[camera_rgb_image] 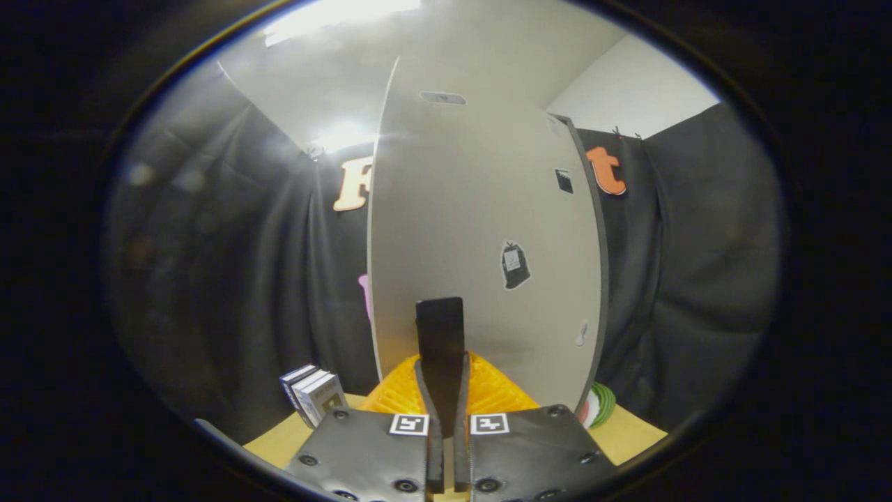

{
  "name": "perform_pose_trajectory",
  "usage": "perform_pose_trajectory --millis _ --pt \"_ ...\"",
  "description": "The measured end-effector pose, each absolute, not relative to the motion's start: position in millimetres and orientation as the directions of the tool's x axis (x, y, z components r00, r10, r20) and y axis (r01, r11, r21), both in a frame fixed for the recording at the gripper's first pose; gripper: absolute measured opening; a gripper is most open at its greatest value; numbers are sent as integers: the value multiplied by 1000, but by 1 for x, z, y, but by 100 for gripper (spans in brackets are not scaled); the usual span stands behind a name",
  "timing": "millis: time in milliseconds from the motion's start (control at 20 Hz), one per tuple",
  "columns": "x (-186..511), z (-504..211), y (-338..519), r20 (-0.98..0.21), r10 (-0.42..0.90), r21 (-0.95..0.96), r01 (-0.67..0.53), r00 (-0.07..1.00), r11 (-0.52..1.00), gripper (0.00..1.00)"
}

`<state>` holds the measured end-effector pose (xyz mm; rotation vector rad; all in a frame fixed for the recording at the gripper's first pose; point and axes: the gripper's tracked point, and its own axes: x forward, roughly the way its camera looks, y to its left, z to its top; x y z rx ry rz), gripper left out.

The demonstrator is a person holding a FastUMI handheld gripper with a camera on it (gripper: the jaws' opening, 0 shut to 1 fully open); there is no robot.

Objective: Open the shoe cabinet door, grab the shoes and put them into the shoe cabinet, then close the shoe cabinet door.

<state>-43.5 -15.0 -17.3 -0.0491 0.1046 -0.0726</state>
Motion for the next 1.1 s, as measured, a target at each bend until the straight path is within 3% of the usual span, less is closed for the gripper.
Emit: perform_pose_trajectory --millis 1100 --pt "-127 11 -118 -110 -94 -63 88 990 994 5"
